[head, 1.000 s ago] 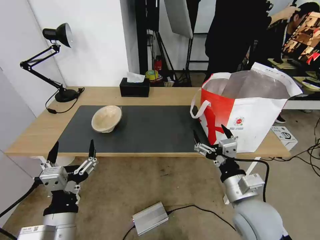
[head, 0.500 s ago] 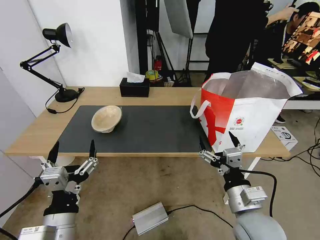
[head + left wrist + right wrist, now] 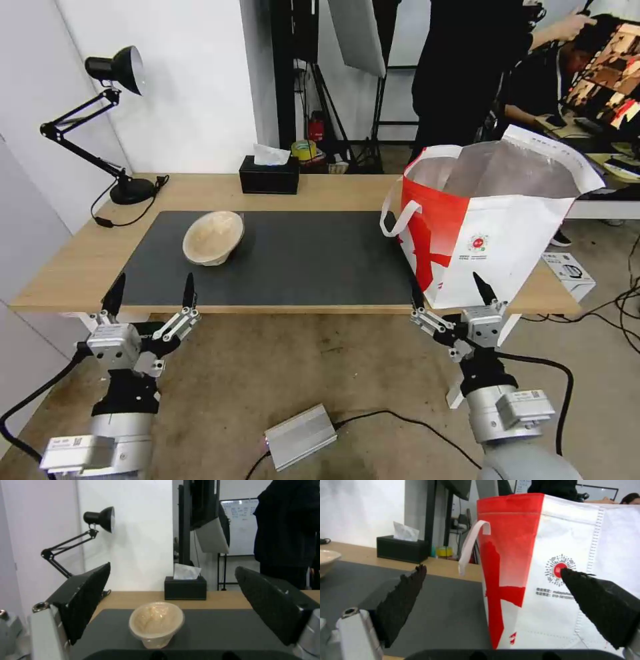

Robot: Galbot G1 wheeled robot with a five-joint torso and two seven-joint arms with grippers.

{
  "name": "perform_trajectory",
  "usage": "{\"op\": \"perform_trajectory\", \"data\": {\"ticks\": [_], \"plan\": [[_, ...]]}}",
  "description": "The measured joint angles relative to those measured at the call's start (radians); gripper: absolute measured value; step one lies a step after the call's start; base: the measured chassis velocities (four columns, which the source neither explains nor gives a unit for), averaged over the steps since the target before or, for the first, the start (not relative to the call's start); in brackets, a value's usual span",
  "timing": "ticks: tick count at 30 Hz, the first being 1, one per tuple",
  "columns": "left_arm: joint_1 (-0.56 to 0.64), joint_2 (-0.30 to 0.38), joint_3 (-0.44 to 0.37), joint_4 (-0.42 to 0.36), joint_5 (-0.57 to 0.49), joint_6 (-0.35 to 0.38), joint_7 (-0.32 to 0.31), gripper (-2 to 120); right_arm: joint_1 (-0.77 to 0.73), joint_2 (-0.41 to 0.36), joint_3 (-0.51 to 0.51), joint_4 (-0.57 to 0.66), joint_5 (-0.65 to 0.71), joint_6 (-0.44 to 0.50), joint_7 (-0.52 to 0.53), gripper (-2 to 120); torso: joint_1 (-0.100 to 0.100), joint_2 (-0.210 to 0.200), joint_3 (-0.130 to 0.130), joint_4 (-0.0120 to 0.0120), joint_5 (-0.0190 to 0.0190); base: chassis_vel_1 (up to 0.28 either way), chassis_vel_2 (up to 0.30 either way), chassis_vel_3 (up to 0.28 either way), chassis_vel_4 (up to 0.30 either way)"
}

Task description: Pick up the trash from the table and place it into the takeout bag.

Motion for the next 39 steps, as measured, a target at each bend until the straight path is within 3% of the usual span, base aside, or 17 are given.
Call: {"op": "perform_trajectory", "data": {"ticks": [14, 20, 23, 30, 39], "plan": [[-0.122, 0.165, -0.009, 0.059, -0.242, 0.121, -0.067, 100, 0.012, -0.036, -0.004, -0.018, 0.008, 0.0, -0.001, 100, 0.0, 0.0, 0.0, -0.0002, 0.0, 0.0, 0.0, 0.0, 0.0], [-0.137, 0.193, -0.014, 0.071, -0.293, 0.154, -0.099, 100, 0.041, -0.058, -0.041, -0.042, 0.021, -0.003, -0.002, 100, 0.0, 0.0, 0.0, 0.0007, 0.0001, 0.0, 0.0, 0.0, 0.0], [-0.169, 0.22, 0.002, 0.079, -0.341, 0.189, -0.116, 100, 0.04, -0.061, -0.043, -0.042, 0.032, -0.004, 0.0, 100, 0.0, 0.0, 0.0, -0.0002, -0.0001, 0.0, 0.0, 0.0, 0.0], [-0.24, 0.266, 0.017, 0.12, -0.43, 0.251, -0.144, 100, 0.051, -0.066, -0.027, -0.043, 0.038, -0.005, 0.0, 100, 0.0, 0.0, 0.0, 0.0, -0.0001, 0.0, 0.0, 0.0, 0.0], [-0.394, 0.38, 0.03, 0.206, -0.617, 0.314, -0.193, 100, 0.058, -0.068, -0.024, -0.055, 0.037, -0.006, 0.0, 100, 0.0, 0.0, 0.0, 0.0, 0.0, 0.0, 0.0, 0.0, 0.0]]}}
